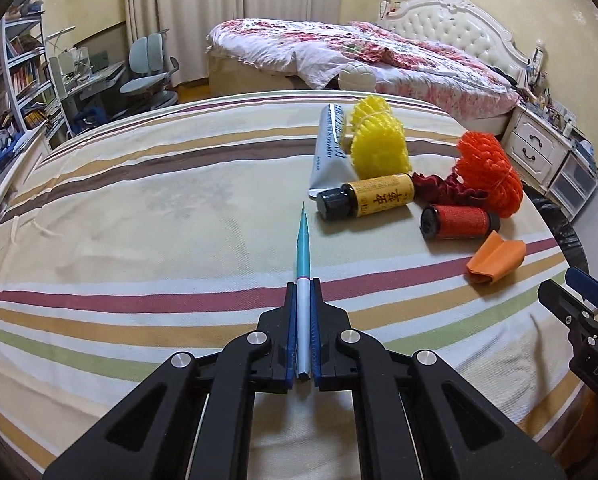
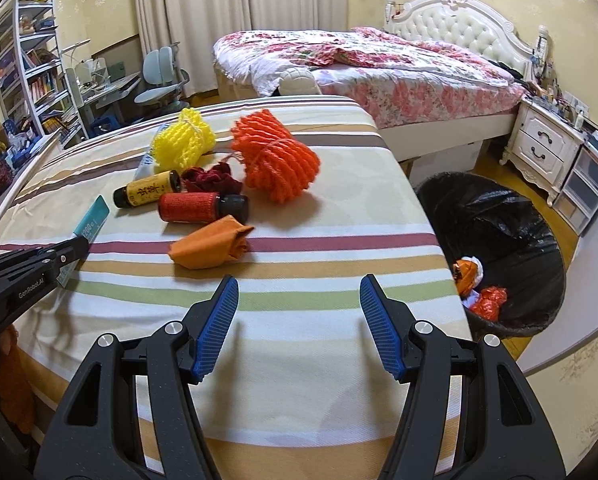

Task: Collect trash
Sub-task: 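Grasp the orange cloth with the right gripper while the left gripper holds the pen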

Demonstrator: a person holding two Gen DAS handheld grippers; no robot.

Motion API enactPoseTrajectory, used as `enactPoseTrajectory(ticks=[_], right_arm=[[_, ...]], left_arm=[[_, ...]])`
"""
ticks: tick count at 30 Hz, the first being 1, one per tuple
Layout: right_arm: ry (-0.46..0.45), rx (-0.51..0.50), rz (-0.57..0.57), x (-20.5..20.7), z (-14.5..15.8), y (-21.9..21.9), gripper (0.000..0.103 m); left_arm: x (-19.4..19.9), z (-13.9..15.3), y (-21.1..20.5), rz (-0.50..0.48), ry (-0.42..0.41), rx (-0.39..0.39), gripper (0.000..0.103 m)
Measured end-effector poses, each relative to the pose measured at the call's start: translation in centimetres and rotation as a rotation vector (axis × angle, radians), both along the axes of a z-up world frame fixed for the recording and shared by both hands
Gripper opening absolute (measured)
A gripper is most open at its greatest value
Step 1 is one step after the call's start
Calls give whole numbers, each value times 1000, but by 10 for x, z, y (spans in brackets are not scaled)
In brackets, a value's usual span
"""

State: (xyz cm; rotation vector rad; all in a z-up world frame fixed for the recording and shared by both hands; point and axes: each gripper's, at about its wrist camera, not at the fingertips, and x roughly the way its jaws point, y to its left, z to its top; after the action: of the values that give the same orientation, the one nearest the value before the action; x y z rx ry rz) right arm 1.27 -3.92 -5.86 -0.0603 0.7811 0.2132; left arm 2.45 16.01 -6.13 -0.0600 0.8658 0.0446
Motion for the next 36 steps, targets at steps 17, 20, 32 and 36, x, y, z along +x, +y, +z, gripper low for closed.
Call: enactPoseTrajectory(ticks=[17, 20, 32, 36], right_arm=[[45, -53, 112, 24, -5, 56, 69], [55, -60, 116, 24, -7, 56, 64], [45, -38, 103, 7, -5, 45, 48], [33, -27, 81, 1, -1, 34, 48]], left_arm=[[-4, 1, 34, 52, -9, -42, 6], [-5, 0, 35, 54, -10, -54, 6], [-12, 6, 31, 43, -31, -57, 6], [-12, 11, 24, 30, -44, -59, 6]])
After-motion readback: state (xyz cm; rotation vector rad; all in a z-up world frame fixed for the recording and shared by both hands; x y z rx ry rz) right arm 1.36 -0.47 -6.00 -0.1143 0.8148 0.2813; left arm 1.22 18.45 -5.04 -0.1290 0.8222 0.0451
